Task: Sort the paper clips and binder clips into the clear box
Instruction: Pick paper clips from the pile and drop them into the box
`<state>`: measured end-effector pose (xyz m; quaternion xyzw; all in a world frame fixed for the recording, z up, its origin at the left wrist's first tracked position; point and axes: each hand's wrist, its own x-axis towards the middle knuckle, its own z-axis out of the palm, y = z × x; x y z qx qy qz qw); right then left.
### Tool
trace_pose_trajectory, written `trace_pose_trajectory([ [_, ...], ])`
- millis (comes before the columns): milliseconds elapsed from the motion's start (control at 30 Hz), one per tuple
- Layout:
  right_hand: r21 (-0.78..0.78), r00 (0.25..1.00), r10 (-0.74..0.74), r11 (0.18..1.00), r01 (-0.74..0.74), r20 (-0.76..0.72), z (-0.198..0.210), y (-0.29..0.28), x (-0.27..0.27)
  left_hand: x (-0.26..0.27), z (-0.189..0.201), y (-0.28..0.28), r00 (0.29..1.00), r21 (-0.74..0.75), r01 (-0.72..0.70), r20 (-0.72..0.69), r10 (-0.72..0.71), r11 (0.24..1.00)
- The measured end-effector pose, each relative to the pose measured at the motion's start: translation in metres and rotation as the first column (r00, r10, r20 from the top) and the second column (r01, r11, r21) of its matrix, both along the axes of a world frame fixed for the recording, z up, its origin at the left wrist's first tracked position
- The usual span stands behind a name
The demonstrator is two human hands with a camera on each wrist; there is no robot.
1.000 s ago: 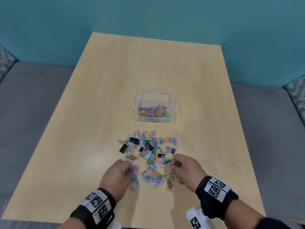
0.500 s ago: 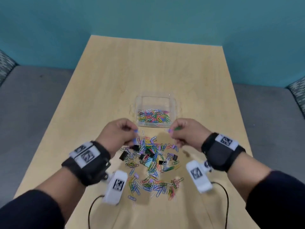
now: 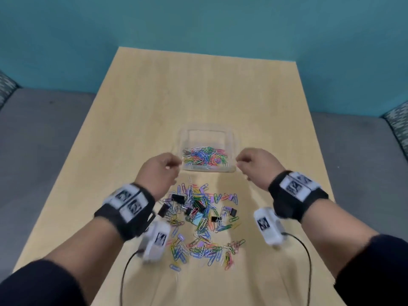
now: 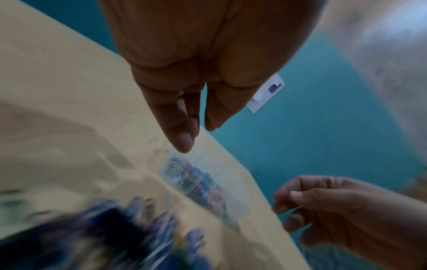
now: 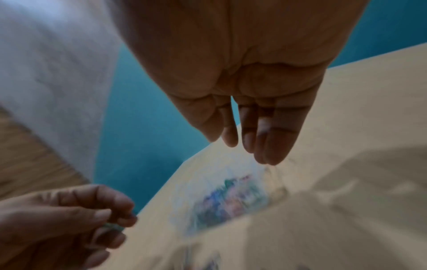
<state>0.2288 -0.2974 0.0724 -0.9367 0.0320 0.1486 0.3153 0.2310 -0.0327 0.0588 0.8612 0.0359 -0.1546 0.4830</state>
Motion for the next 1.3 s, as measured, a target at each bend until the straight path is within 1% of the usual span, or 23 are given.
trace_pose_trajectory([
  [33,-0.082,0.997,0.083,0.993,-0.082,0.004,-0.003,-0.006,-0.023,-0.021,-0.003,0.014,0.993,0.140,0.101,0.042,-0.108,0.985],
  [67,-0.167,0.980,0.197,0.965,-0.200,-0.036,-0.007,-0.009,-0.049,-0.045,-0.007,0.026,0.968,0.279,0.213,0.067,-0.241,0.936],
  [100,-0.238,0.940,0.324,0.910,-0.340,-0.105,-0.011,-0.010,-0.076,-0.071,-0.011,0.036,0.924,0.385,0.317,0.080,-0.374,0.867],
  [167,-0.334,0.807,0.554,0.736,-0.589,-0.204,-0.021,-0.008,-0.129,-0.123,-0.016,0.048,0.804,0.535,0.496,0.015,-0.595,0.684],
  [200,-0.366,0.740,0.631,0.648,-0.668,-0.233,-0.026,-0.006,-0.152,-0.146,-0.019,0.050,0.744,0.596,0.561,-0.058,-0.666,0.574],
  [233,-0.393,0.690,0.684,0.582,-0.712,-0.237,-0.031,-0.004,-0.170,-0.164,-0.023,0.049,0.690,0.651,0.597,-0.118,-0.714,0.469],
  [267,-0.424,0.650,0.725,0.527,-0.736,-0.228,-0.036,-0.002,-0.182,-0.178,-0.028,0.048,0.648,0.686,0.612,-0.149,-0.747,0.394],
  [300,-0.454,0.637,0.742,0.504,-0.735,-0.208,-0.040,0.002,-0.190,-0.187,-0.035,0.045,0.625,0.705,0.606,-0.134,-0.769,0.369],
  [333,-0.471,0.640,0.746,0.505,-0.723,-0.183,-0.044,0.007,-0.194,-0.192,-0.041,0.042,0.635,0.714,0.588,-0.117,-0.764,0.379],
  [433,-0.476,0.655,0.752,0.550,-0.686,-0.077,-0.053,0.031,-0.196,-0.195,-0.060,0.027,0.666,0.738,0.499,0.009,-0.746,0.455],
  [500,-0.456,0.662,0.749,0.585,-0.670,-0.011,-0.055,0.047,-0.194,-0.191,-0.061,0.020,0.727,0.704,0.456,0.058,-0.685,0.544],
  [533,-0.448,0.679,0.734,0.611,-0.653,0.011,-0.057,0.052,-0.193,-0.190,-0.059,0.020,0.781,0.673,0.423,0.070,-0.621,0.607],
  [567,-0.427,0.725,0.688,0.660,-0.617,0.015,-0.059,0.054,-0.193,-0.189,-0.059,0.021,0.842,0.632,0.374,0.075,-0.534,0.678],
  [600,-0.395,0.796,0.606,0.735,-0.551,0.016,-0.059,0.053,-0.194,-0.189,-0.057,0.024,0.899,0.586,0.321,0.060,-0.435,0.744],
  [633,-0.360,0.872,0.490,0.815,-0.454,0.009,-0.058,0.051,-0.197,-0.189,-0.054,0.027,0.933,0.557,0.275,0.040,-0.356,0.784],
  [667,-0.349,0.932,0.363,0.872,-0.344,-0.011,-0.058,0.047,-0.199,-0.189,-0.053,0.030,0.951,0.540,0.250,0.018,-0.307,0.804],
  [700,-0.347,0.966,0.246,0.902,-0.256,-0.075,-0.057,0.044,-0.203,-0.190,-0.052,0.031,0.961,0.532,0.233,0.002,-0.277,0.814],
  [733,-0.341,0.977,0.155,0.919,-0.196,-0.144,-0.057,0.042,-0.206,-0.190,-0.053,0.031,0.966,0.529,0.224,-0.009,-0.259,0.818],
  [800,-0.328,0.981,0.085,0.934,-0.139,-0.175,-0.057,0.046,-0.210,-0.190,-0.056,0.025,0.970,0.525,0.206,0.001,-0.243,0.826],
  [900,-0.264,0.984,0.133,0.951,-0.161,-0.122,-0.062,0.067,-0.208,-0.194,-0.061,0.014,0.957,0.514,0.215,0.057,-0.283,0.831],
  [1033,-0.230,0.977,0.197,0.950,-0.211,-0.086,-0.067,0.089,-0.205,-0.198,-0.068,-0.004,0.912,0.548,0.299,0.077,-0.403,0.781],
  [1167,-0.219,0.979,0.192,0.955,-0.202,-0.067,-0.070,0.094,-0.199,-0.192,-0.075,-0.016,0.892,0.592,0.272,0.140,-0.429,0.759],
  [1300,-0.225,0.975,0.219,0.948,-0.223,-0.044,-0.073,0.093,-0.193,-0.185,-0.076,-0.016,0.852,0.630,0.282,0.183,-0.491,0.724],
])
